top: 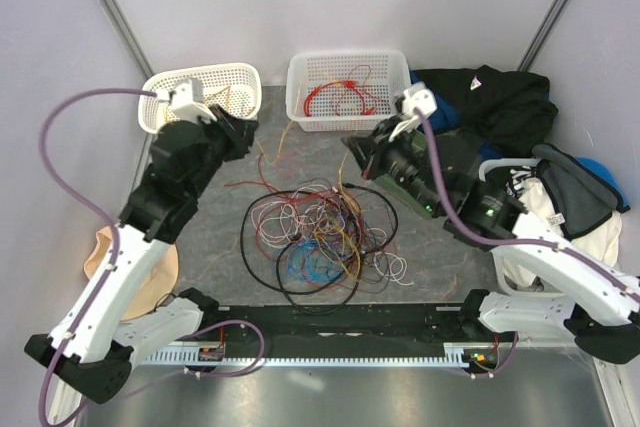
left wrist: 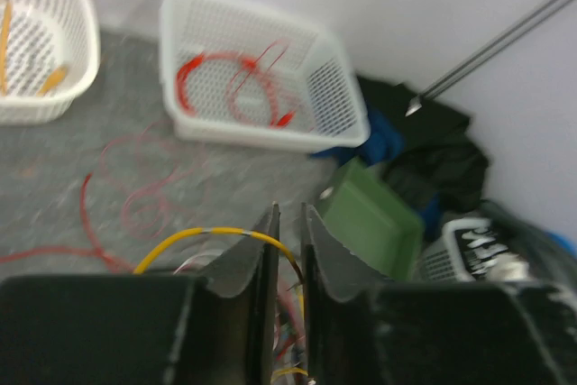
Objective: Untangle the cables
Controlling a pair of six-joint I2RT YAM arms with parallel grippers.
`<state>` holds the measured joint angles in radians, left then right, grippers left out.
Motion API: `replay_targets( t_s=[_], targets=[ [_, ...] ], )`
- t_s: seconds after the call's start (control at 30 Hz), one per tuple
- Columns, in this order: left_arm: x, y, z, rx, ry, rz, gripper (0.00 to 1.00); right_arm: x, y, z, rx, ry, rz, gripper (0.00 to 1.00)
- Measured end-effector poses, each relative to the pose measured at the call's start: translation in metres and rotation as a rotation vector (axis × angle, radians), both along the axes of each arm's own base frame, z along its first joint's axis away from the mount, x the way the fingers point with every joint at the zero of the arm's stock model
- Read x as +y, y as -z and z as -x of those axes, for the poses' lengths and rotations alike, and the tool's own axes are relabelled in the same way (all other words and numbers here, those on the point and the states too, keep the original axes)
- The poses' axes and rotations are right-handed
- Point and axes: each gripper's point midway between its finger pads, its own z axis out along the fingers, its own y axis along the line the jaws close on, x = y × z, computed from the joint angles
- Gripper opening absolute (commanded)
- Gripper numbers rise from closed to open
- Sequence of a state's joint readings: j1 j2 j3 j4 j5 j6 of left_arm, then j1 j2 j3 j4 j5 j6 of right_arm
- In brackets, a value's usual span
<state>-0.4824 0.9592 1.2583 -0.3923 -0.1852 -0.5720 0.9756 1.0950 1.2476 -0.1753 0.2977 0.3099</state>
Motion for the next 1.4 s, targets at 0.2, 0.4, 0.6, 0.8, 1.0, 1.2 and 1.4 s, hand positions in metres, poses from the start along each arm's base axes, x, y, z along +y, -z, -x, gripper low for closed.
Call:
replay_targets(
  t_s=[0.2,0.4,0.6,0.8,1.0,1.2,1.4],
  targets=[
    [0.001,0.121,-0.007,0.209,-0.034,-0.089,0.98,-0.026,-0.059,0.005,-0.027,0.062,-0.028,0.00],
    [0.004,0.130,-0.002,0.136,-0.035,-0.043,1.00,-0.027,-0.082,0.001,-0.015,0.084,-0.002,0.00],
    [0.005,0.085,0.018,-0.169,0.017,0.114,1.00,-0.023,-0.075,-0.001,0.012,0.081,0.035,0.00],
    [0.009,0.042,0.020,-0.267,0.003,0.154,1.00,-0.015,-0.044,-0.002,0.061,0.065,0.084,0.00],
    [0.021,0.016,-0.013,-0.148,-0.139,0.096,1.00,-0.011,-0.019,-0.001,0.097,0.048,0.127,0.00],
    [0.025,-0.004,-0.022,-0.139,-0.134,0.095,1.00,-0.020,-0.007,0.006,0.104,0.040,0.148,0.00],
    [-0.012,-0.066,0.006,-0.321,0.134,0.179,1.00,-0.032,0.010,0.012,0.115,0.050,0.170,0.00]
  ],
)
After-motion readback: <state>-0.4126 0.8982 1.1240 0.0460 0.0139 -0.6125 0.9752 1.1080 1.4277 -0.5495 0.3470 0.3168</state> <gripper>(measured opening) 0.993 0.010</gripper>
